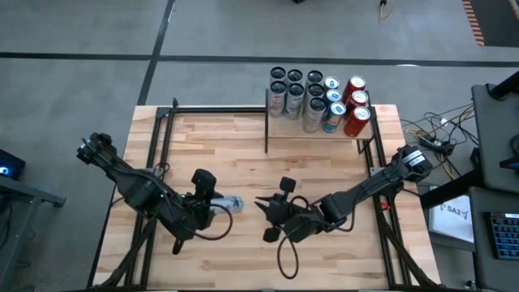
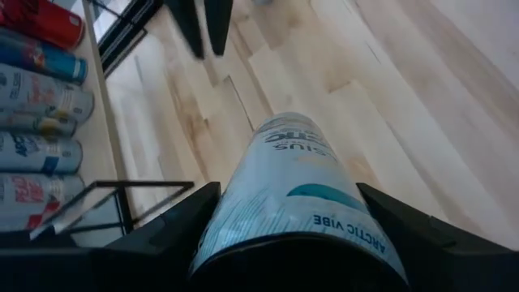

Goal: Place canned beverage on shelf
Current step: Put the white blue soda can on the shelf aligned with the other white blue soda cans

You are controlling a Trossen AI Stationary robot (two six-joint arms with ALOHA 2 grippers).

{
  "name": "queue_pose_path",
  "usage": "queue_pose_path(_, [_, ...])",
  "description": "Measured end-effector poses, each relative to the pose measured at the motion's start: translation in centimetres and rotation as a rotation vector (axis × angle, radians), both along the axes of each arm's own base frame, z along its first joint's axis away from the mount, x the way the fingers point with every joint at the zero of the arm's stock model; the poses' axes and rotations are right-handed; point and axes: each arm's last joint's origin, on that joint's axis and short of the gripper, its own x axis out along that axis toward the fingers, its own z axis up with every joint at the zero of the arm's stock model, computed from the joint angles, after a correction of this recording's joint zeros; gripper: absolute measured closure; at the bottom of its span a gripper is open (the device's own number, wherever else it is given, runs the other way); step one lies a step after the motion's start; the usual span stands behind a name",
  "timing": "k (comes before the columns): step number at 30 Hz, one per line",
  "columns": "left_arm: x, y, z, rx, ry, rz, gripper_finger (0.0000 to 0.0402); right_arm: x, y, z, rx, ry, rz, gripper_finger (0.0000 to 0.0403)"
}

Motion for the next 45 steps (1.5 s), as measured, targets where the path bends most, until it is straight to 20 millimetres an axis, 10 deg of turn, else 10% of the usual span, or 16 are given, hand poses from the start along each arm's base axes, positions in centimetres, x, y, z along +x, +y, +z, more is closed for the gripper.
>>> queue_pose_path(18, [1.9, 0.8, 0.1, 0.003, -0.066, 0.01, 0.0162, 2.6, 0.2, 0.8, 0.003, 0.0, 0.08, 0.0039])
queue_pose_path(36, [3.7, 1.9, 0.8, 0.023, -0.155, -0.01, 0.0162, 4.5, -3.2, 1.5, -0.033, -0.057, 0.066, 0.0039])
queue_pose_path(45, [4.2, 1.9, 0.5, 0.066, -0.144, -0.035, 0.015, 4.7, -3.8, 1.4, -0.068, -0.035, 0.072, 0.0167])
